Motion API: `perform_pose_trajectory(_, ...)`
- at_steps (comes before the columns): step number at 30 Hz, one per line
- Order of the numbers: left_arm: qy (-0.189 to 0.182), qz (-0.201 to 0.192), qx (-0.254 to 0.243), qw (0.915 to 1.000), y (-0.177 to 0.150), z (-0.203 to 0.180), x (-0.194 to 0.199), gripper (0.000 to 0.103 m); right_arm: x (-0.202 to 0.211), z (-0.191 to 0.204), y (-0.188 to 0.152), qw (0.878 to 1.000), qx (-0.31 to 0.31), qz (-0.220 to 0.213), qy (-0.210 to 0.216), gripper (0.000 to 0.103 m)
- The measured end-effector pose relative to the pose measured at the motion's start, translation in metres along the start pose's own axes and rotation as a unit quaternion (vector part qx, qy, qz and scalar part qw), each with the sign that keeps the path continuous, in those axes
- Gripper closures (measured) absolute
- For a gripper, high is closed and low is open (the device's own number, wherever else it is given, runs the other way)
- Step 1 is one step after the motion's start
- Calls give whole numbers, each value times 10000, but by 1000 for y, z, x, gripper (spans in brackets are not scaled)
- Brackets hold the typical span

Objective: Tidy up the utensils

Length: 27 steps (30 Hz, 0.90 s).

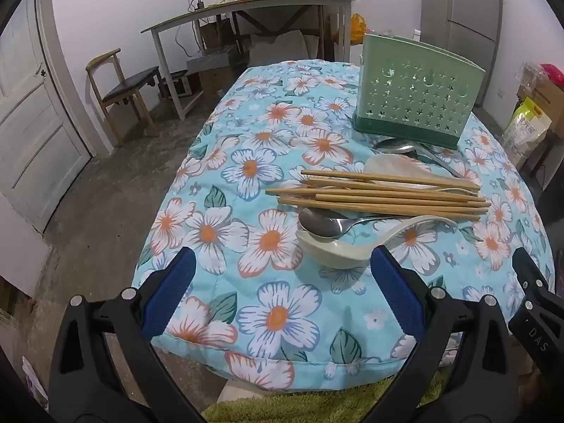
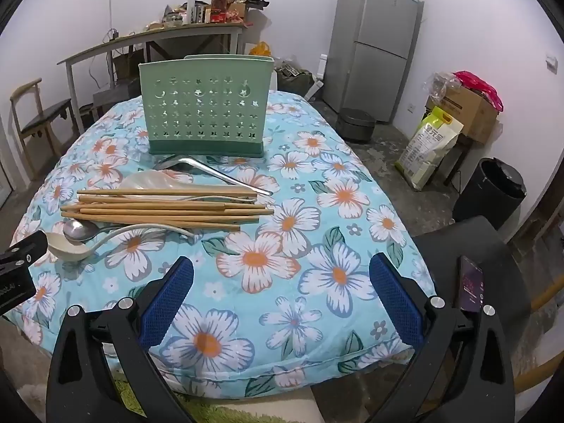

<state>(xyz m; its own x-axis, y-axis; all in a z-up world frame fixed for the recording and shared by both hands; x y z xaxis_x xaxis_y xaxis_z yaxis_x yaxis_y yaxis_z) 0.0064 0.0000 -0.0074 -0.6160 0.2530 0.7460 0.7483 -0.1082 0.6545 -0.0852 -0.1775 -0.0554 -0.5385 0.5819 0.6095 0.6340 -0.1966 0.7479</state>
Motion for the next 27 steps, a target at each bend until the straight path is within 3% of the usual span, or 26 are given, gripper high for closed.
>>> perform_pose_trajectory(27,21,-132,-17,9999,2,4,8,7,6,9,5,9997,26,-189,124,6)
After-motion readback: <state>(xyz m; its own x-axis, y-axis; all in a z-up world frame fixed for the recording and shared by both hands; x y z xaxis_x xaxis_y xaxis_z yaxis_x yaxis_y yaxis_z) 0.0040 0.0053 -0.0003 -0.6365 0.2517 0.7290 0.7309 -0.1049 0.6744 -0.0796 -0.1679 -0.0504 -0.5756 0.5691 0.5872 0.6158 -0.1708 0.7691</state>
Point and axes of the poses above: each gripper's, at about its wrist camera, not at the fingertips, and x roughly against the way its jaws point, z to its left, y to its top, the point moved 1 cm from there along -x, roughly the way its jaws point, and after that the axes turned 15 degrees about -y, right-handed, at the moved point
